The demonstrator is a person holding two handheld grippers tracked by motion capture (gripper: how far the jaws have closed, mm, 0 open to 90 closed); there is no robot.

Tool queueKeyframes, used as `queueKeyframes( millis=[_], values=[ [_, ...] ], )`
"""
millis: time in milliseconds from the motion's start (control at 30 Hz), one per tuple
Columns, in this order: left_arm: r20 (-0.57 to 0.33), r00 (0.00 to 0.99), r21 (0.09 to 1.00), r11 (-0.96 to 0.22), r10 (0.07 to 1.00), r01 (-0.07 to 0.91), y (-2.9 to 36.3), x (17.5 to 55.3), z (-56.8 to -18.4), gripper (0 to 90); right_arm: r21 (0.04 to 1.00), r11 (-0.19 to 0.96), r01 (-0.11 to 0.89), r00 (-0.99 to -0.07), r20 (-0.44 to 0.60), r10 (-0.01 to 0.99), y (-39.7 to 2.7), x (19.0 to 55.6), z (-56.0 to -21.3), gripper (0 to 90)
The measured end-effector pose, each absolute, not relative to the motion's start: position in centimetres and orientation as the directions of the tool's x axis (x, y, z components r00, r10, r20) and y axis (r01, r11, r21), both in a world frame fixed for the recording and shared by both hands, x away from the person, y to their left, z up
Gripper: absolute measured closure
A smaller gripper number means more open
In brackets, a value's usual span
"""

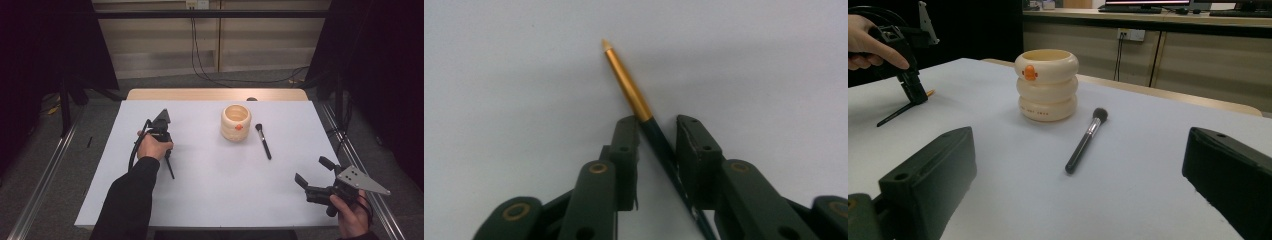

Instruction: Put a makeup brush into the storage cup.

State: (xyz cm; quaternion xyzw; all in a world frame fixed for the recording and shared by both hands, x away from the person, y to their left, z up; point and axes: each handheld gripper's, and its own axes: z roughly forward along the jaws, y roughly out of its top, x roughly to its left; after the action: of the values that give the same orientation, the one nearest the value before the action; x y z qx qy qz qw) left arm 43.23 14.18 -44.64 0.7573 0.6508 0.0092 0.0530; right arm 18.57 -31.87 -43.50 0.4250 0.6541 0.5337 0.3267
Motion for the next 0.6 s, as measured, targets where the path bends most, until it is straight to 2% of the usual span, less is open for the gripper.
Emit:
queueKeyframes(
  millis=[100, 200, 267, 600],
  values=[
    [-0.075, 0.150, 0.090, -0.143, 0.986, 0.986, 14.86, 43.37, -44.64, 80.4, 0.975, 0.072, 0.209, -0.421, 0.023, 0.907, -31.88, 18.62, -43.53, 0.2],
    [-0.069, 0.155, 0.095, -0.148, 0.985, 0.984, 14.95, 43.39, -44.69, 83.0, 0.975, 0.067, 0.212, -0.422, 0.029, 0.906, -31.86, 18.57, -43.52, 0.2],
    [-0.087, 0.152, 0.095, -0.143, 0.985, 0.985, 14.89, 43.31, -44.70, 83.3, 0.975, 0.066, 0.212, -0.423, 0.031, 0.906, -31.87, 18.57, -43.52, 0.2],
    [-0.048, 0.224, 0.098, -0.218, 0.973, 0.971, 14.49, 43.14, -44.59, 84.0, 0.975, 0.073, 0.208, -0.428, 0.024, 0.903, -31.93, 18.65, -43.56, 0.2]
  ],
)
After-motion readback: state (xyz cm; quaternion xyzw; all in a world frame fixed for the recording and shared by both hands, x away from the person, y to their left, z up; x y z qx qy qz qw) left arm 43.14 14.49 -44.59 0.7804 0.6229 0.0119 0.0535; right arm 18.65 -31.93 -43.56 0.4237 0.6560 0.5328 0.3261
